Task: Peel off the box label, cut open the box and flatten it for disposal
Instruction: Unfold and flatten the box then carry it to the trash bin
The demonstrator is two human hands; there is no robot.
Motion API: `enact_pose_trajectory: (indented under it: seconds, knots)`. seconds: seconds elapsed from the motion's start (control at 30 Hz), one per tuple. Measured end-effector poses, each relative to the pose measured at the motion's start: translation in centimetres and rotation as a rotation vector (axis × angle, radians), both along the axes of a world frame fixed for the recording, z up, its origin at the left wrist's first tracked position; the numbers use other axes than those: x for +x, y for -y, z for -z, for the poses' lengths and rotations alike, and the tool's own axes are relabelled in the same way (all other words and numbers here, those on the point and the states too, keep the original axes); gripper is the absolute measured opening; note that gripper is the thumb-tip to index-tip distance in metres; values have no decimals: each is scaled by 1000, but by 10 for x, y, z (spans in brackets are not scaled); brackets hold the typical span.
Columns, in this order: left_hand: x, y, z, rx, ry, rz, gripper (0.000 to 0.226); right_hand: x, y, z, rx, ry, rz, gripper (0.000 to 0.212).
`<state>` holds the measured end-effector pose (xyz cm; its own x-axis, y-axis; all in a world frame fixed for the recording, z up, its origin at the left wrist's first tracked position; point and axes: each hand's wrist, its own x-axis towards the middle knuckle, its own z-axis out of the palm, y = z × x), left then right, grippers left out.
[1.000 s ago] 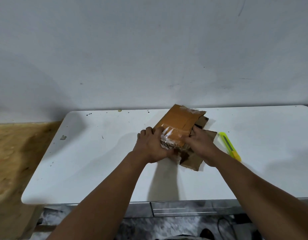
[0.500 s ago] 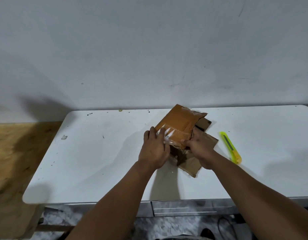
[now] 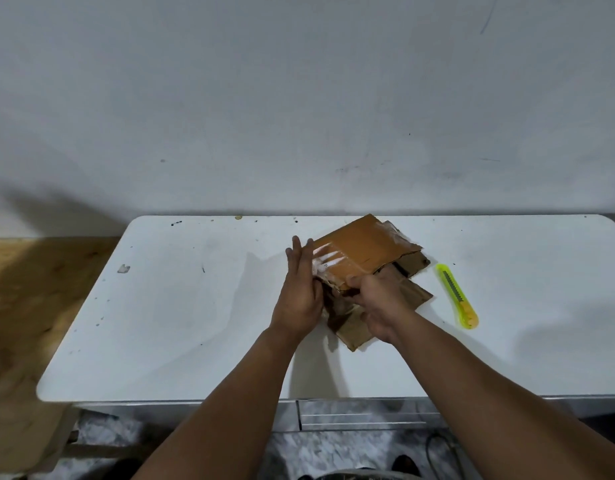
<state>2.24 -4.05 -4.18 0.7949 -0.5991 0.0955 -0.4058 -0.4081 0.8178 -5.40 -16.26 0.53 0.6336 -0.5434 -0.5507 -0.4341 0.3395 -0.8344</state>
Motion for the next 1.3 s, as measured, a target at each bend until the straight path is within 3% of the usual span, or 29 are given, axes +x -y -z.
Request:
enact_pose_trajectory:
  seconds: [0.13,0.23,0.43,0.57,0.83,1.07,1.3]
  knots:
    - [4,-1,-1,-6,-156,-107,62,3,-7,-7,61,38,-11,9]
    - [3,1,-7,-32,-255,-71,60,3,-9,-7,92,23,-15,10]
    - [12,-3,-16,101,-300,-44,68,6,-5,-14,87,-73,-79,18]
    - [15,-7,-14,163,-284,30,71,12,1,-18,53,-93,-29,21]
    - [20,-11,-12,211,-218,100,72,11,6,-25,171,-122,19,18]
    - [16,1,-4,281,-18,-11,67,12,3,-18,105,-102,-15,19]
    - [11,-1,-3,258,40,-42,66,6,-2,-6,78,-103,17,18]
